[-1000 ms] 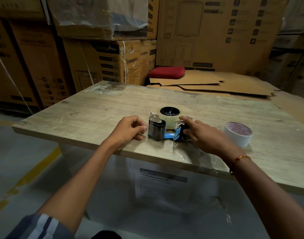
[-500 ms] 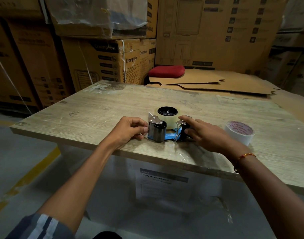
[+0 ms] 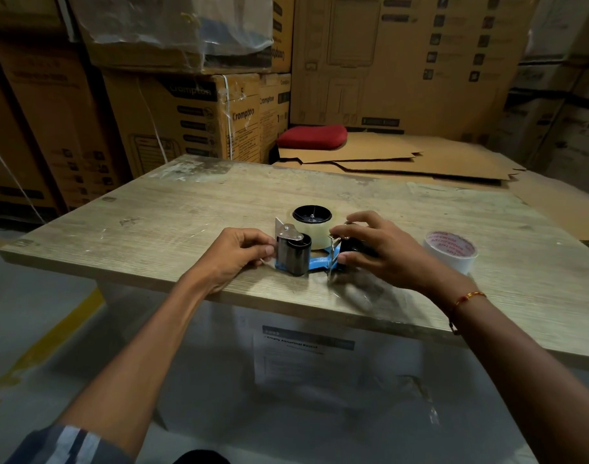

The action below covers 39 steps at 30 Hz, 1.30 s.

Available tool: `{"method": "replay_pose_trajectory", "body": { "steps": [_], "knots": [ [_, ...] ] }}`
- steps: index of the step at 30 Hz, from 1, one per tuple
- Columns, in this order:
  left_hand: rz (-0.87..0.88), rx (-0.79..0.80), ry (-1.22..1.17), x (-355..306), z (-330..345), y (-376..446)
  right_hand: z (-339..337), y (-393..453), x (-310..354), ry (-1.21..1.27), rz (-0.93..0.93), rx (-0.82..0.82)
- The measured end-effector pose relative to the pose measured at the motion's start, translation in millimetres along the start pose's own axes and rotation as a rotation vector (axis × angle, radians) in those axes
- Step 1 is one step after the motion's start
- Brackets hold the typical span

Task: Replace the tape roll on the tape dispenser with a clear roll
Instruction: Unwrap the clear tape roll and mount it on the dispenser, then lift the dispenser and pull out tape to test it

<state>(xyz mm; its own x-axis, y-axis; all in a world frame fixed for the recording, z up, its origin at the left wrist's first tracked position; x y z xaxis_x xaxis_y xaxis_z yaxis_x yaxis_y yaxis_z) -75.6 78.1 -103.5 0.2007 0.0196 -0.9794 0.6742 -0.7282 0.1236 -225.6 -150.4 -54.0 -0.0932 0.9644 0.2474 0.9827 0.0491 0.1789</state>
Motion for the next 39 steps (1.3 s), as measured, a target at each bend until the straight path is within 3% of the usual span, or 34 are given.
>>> {"method": "replay_pose_trajectory", "body": {
  "steps": [7,14,17,22,26,29,39],
  "knots": [
    [-0.015,-0.009,0.009,-0.6,-1.4,1.2,2.8,9.5,6.5,0.099,0.001,-0.025],
    [0.006,-0.029,0.037,-2.3,0.3,0.1,24.6,30.5,27.1,-0.168,0.111,-0.161],
    [0.011,-0.056,0.046,-0.6,2.9,1.1,20.9,22.8,19.8,-0.14,0.163,-0.093],
    [0.042,-0.126,0.182,0.1,8.1,4.3,18.0,8.3,3.9,-0.294,0.293,0.097],
    [0.04,-0.248,0.274,3.4,9.1,11.8,12.1,9.5,7.0,-0.061,0.283,0.173],
    [0.031,-0.277,0.16,0.5,9.3,15.0,4.1,12.1,6.8,0.193,0.272,0.193],
    [0.168,-0.075,-0.047,-39.9,19.3,45.3,-10.2,11.2,-32.6,0.756,0.458,0.251]
  ]
}}
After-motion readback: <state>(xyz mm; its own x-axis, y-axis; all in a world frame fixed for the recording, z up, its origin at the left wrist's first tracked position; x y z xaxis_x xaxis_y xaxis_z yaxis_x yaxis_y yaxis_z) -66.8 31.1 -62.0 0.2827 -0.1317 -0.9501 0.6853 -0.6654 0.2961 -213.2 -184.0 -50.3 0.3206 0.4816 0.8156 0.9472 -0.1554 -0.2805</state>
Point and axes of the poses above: each hand's wrist, its own y-axis towards the middle knuckle, its own z-axis out of the palm, x = y × z, the point moved 3 cm from there along y, towards the middle knuckle, and after that the axes turned 6 degrees about x, right-handed, at the moved point
